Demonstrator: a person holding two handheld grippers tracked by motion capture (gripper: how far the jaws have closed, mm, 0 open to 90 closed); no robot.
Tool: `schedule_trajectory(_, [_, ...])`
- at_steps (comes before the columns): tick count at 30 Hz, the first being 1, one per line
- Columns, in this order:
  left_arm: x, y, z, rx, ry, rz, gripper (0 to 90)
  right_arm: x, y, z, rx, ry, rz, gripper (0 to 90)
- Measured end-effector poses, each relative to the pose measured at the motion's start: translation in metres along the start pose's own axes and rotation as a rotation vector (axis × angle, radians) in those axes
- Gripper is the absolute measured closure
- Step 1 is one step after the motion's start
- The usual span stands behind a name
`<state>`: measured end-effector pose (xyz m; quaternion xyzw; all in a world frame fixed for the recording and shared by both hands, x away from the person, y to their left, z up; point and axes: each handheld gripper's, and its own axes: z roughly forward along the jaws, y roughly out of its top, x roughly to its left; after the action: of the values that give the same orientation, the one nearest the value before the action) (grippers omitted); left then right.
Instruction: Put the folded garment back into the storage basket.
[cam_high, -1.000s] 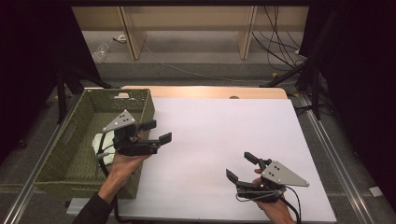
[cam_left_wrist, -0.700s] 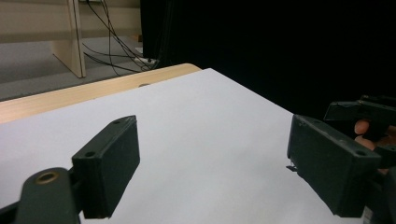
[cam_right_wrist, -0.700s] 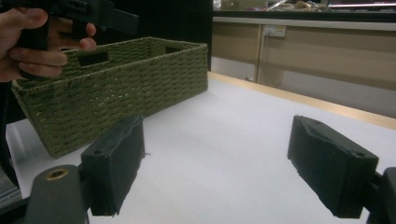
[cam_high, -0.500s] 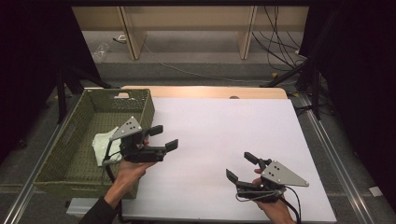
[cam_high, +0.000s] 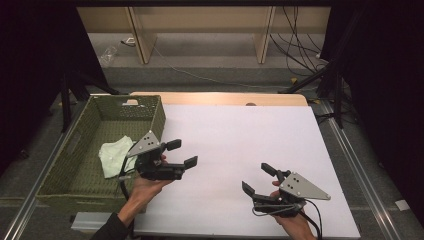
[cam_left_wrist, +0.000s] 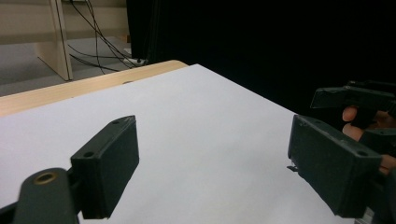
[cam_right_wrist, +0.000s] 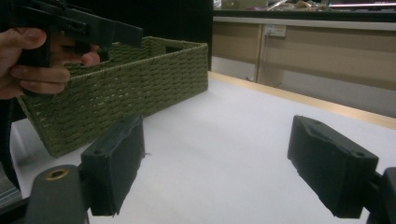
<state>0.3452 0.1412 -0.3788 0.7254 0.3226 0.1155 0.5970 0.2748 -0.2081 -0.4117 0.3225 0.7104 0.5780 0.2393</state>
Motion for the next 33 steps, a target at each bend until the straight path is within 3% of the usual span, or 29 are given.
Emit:
schedule_trajectory(12, [-0.004, -0.011, 0.003, -0.014, -0.005, 0.029, 15.7, 0.000, 0.000, 0.000, 0.003, 0.002, -0.001, 19.7])
schedule_trajectory(15, [-0.004, -0.014, 0.002, -0.029, -0.011, 0.018, 15.8, 0.000, 0.000, 0.000, 0.002, 0.001, 0.000, 19.7])
schedule_trajectory(33, [-0.009, -0.032, 0.005, -0.014, -0.020, 0.043, 15.7, 0.000, 0.000, 0.000, 0.000, 0.003, 0.002, 19.7])
